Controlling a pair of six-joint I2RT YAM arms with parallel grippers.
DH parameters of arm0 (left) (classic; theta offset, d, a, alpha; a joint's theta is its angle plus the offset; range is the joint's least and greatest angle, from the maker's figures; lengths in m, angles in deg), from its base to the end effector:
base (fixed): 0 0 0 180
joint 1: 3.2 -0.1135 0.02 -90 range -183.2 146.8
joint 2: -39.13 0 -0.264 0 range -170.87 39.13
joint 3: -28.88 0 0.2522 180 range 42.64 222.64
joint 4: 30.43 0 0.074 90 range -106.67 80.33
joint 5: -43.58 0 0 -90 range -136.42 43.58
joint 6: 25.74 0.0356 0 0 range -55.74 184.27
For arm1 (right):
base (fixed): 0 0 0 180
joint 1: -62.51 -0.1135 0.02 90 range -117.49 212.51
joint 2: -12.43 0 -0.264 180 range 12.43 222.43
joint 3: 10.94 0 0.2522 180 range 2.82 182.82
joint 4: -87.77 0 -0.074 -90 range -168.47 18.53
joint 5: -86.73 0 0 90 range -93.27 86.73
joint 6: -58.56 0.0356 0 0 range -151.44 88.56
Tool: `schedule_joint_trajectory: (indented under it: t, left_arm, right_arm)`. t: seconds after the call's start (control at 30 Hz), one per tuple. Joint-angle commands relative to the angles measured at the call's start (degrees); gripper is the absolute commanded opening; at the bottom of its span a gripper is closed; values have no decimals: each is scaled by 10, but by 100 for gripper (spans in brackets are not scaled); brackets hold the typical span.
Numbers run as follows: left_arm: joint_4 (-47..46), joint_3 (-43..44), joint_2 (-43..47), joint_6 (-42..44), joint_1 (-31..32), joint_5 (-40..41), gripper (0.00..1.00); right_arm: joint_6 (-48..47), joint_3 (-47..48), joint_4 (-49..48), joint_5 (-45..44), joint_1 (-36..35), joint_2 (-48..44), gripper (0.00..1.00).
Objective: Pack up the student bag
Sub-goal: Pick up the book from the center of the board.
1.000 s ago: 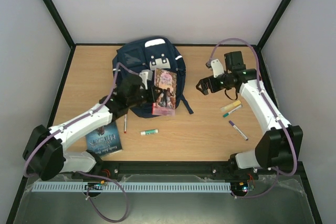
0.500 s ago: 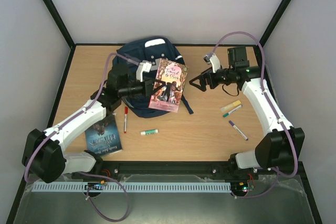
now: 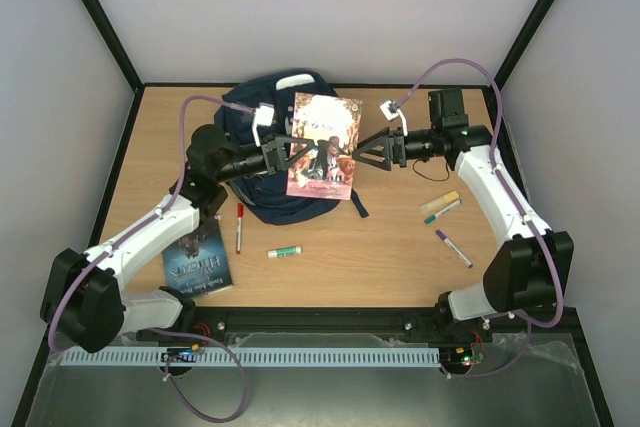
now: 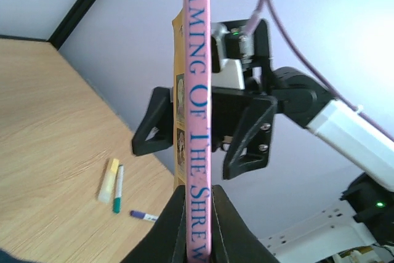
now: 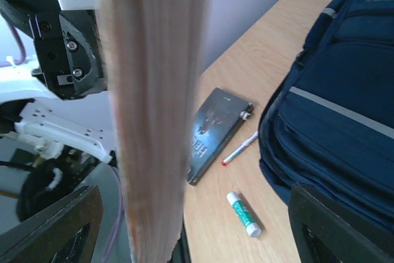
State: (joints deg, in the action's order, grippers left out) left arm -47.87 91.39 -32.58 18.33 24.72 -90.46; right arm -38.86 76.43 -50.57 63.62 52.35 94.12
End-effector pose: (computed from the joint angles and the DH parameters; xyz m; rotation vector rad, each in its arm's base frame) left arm 0.2399 -0.1552 0.3381 0.4653 1.6185 -1.5522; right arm 0.2935 0.0859 0.3480 -0.9274 1.7892 1.2844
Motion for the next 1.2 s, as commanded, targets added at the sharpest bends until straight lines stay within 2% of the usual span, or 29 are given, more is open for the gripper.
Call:
schedule_joint_trajectory:
  t: [0.0, 0.3, 0.43, 0.53, 0.6, 1.0, 1.17]
  left_arm:
    - [-115, -1, 13, -66, -4, -13, 2]
    - [-176, 3, -17, -116, -5, -7, 2]
    - [-169, 2, -23, -108, -8, 5, 2]
    - [-149, -3, -22, -97, -17, 23, 2]
    - [-131, -6, -19, -87, -23, 41, 2]
    - [-111, -10, -19, -72, -29, 39, 2]
    - [-89, -13, -12, -54, -28, 45, 2]
  right_arm:
    - [26, 30, -17, 84, -11, 15, 83]
    - [40, 56, -27, 122, -64, 17, 82]
    - [23, 67, 17, 162, -69, 23, 78]
    - [-21, 81, 78, 189, -68, 30, 71]
    - [-20, 74, 81, 198, -68, 26, 66]
    - [61, 55, 17, 165, -69, 24, 37]
    - [113, 52, -22, 131, -69, 33, 18]
